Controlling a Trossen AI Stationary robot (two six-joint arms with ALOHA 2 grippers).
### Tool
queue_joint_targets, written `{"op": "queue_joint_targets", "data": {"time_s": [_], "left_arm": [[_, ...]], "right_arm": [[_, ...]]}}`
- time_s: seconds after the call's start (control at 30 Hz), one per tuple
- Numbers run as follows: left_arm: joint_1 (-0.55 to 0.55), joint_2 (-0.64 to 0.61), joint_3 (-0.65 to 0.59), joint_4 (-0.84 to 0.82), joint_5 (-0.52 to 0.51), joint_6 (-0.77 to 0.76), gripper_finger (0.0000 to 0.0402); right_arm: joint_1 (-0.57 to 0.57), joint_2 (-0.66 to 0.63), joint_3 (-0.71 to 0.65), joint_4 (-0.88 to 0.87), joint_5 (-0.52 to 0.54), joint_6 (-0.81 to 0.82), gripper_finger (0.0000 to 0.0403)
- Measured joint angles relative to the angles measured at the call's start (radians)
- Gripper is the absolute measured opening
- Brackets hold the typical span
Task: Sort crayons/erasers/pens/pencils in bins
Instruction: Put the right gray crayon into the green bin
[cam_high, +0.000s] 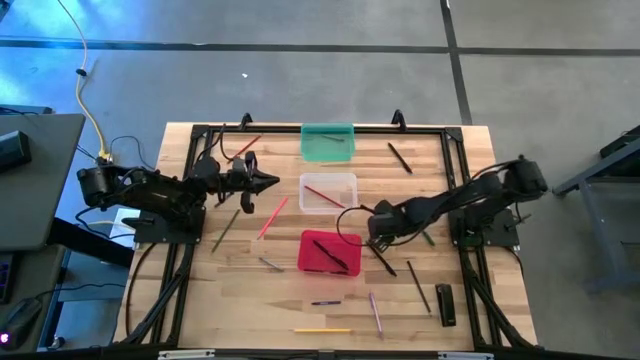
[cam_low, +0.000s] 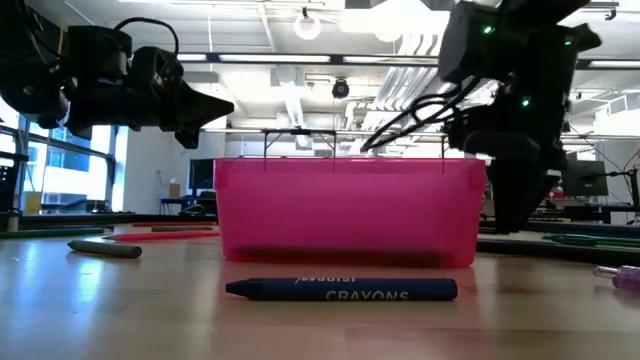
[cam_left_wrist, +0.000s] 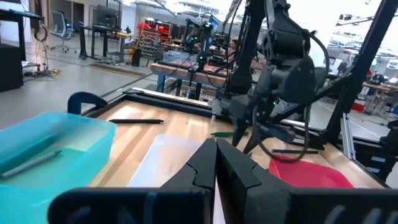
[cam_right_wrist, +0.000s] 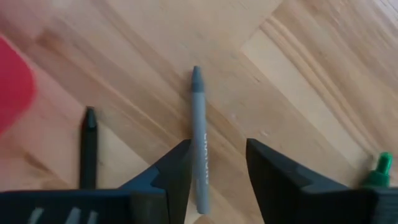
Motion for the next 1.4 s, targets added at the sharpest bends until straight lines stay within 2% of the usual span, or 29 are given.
{"op": "queue_joint_targets", "data": {"time_s": [0.13, 0.3, 0.63, 0.8, 1.13, 1.4], "left_arm": [[0.0, 0.0, 0.0, -0.003, 0.0, 0.0, 0.0], [0.0, 0.0, 0.0, -0.005, 0.004, -0.01, 0.0], [0.0, 0.0, 0.0, -0.004, 0.044, -0.029, 0.0], [0.0, 0.0, 0.0, -0.004, 0.052, -0.036, 0.0], [0.0, 0.0, 0.0, -0.015, 0.052, -0.035, 0.0], [0.0, 0.0, 0.0, -0.02, 0.044, -0.035, 0.0]], "right_arm": [[0.0, 0.065, 0.035, 0.008, -0.047, -0.031, 0.0128], [0.0, 0.095, 0.041, 0.011, -0.054, -0.03, 0.0116], [-0.055, 0.096, 0.037, 0.017, -0.149, -0.113, 0.004], [-0.077, 0.083, 0.036, 0.015, -0.179, -0.161, 0.0022], [-0.086, -0.08, 0.031, -0.04, -0.171, -0.169, 0.0019], [-0.147, -0.261, 0.031, -0.033, -0.016, -0.196, 0.0019]]}}
